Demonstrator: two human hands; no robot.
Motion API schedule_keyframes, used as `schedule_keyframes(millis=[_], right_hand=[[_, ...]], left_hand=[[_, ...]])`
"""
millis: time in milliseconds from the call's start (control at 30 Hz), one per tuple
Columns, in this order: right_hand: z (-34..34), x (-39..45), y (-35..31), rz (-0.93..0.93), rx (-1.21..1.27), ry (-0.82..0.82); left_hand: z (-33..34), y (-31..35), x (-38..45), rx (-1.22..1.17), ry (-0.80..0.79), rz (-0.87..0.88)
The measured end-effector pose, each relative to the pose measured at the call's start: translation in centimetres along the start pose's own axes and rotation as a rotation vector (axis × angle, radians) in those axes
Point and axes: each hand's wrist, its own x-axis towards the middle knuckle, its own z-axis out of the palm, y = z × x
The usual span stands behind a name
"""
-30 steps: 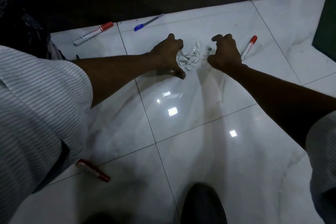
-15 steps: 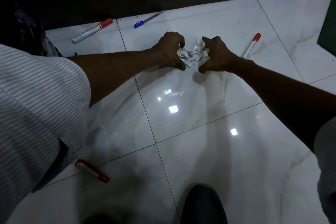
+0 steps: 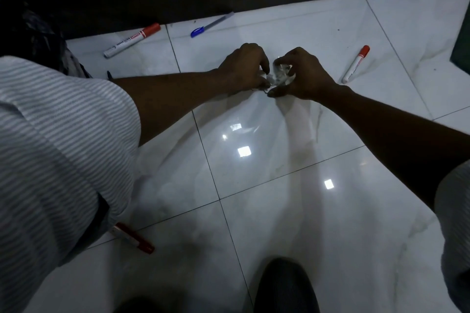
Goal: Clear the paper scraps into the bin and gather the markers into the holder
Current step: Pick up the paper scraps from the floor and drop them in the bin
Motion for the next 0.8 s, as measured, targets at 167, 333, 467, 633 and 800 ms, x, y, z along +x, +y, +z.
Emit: schedule_keyframes(millis=[167,333,467,633,800], right_hand=[[0.5,-0.6,-0.6,0.016,0.045,0.078],[1.9,-1.1,-1.8,0.054,0.089,0.150],[2.2,-1.3,-2.5,0.073,0.099,0.164],[2.9,-1.4,-3.0,0.122,0.129,0.200],[3.1,-1.6,-3.0,0.179,0.163,0.191]], left_hand=[[0.2,0.6,-0.2,0.019,0.055,-0.041],[0.3,0.9,-0.4,0.049,0.075,-0.014],[0.1,0.8,-0.4,-0.008,0.068,-0.057],[0.3,0.2,-0.9,-0.047,0.071,-0.073],[0.2,-0.7,-1.5,-0.089,0.055,-0.096]])
